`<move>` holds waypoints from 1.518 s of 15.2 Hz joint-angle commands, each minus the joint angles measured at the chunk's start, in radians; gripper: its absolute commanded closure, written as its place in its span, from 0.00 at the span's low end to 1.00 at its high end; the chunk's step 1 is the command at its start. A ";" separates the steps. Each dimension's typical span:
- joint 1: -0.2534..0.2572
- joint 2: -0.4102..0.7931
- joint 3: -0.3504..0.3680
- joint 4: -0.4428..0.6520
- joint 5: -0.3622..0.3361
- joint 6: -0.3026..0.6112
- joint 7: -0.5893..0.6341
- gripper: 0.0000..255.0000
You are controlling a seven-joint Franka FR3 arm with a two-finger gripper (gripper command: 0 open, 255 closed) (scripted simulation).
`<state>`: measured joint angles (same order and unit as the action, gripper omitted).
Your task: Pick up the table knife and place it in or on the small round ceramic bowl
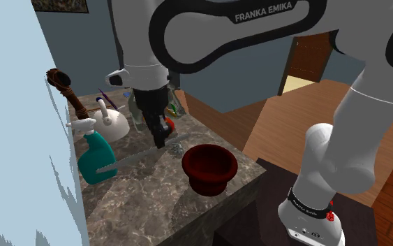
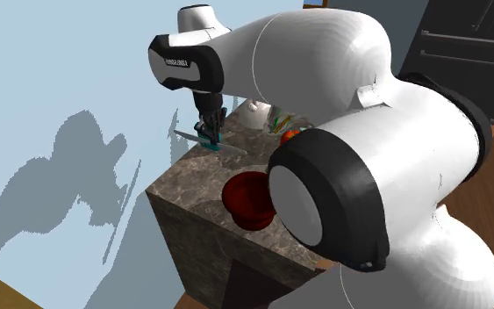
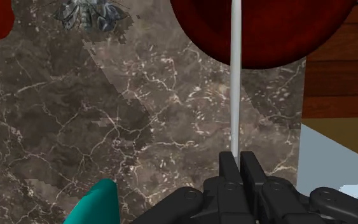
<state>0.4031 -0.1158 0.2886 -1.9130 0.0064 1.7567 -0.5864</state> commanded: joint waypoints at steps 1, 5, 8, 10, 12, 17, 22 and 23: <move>-0.008 -0.080 -0.017 -0.077 0.019 0.000 -0.033 1.00; -0.017 -0.235 -0.058 -0.215 0.043 -0.014 -0.096 1.00; -0.021 -0.349 -0.093 -0.305 0.050 -0.037 -0.142 1.00; -0.023 -0.423 -0.117 -0.360 0.049 -0.057 -0.171 1.00; -0.026 -0.497 -0.143 -0.409 0.043 -0.082 -0.199 1.00; -0.026 -0.530 -0.150 -0.484 0.042 -0.040 -0.210 1.00; -0.024 -0.529 -0.146 -0.551 0.046 0.028 -0.209 1.00; -0.024 -0.528 -0.145 -0.564 0.046 0.041 -0.209 1.00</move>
<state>0.3791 -0.6445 0.1427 -2.4620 0.0522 1.7824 -0.7947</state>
